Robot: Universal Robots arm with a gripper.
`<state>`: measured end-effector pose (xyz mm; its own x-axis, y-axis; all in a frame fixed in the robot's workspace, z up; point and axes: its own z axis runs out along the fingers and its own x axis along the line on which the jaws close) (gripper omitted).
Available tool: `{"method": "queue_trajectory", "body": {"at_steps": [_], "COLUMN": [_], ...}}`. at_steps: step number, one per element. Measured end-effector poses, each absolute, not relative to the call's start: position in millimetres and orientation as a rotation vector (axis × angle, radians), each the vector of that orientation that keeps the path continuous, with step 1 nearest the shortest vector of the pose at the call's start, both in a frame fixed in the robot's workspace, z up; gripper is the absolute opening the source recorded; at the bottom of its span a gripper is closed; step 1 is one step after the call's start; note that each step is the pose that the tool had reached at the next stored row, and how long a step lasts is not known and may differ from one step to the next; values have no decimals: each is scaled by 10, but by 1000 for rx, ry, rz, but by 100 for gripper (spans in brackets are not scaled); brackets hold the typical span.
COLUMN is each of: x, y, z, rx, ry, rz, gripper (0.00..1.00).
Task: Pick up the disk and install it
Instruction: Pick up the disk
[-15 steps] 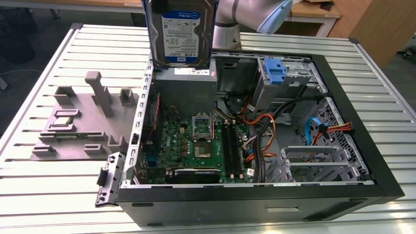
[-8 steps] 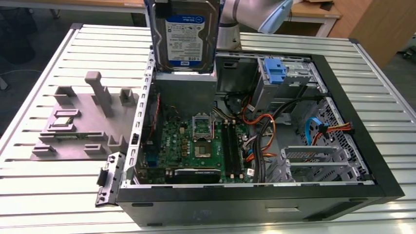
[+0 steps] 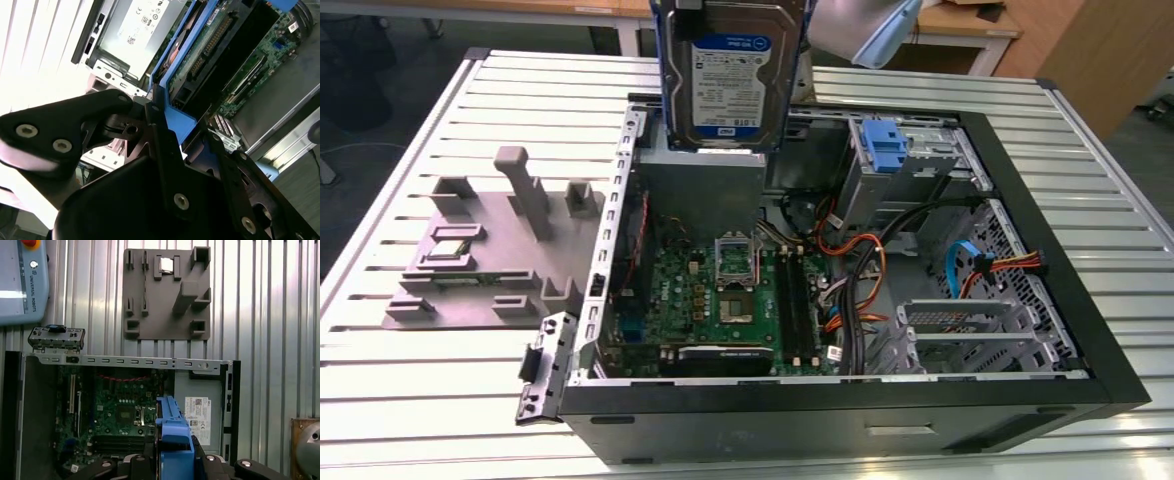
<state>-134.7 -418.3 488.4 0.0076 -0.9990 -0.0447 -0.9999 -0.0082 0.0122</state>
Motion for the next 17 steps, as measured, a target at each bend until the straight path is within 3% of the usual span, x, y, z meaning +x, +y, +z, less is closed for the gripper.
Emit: {"method": "queue_trajectory", "body": {"at_steps": [17], "x": [-1113], "y": [-4274], "z": [4847], "rx": [-2199], "ry": [2212], "rz": [58], "gripper": [36]}}
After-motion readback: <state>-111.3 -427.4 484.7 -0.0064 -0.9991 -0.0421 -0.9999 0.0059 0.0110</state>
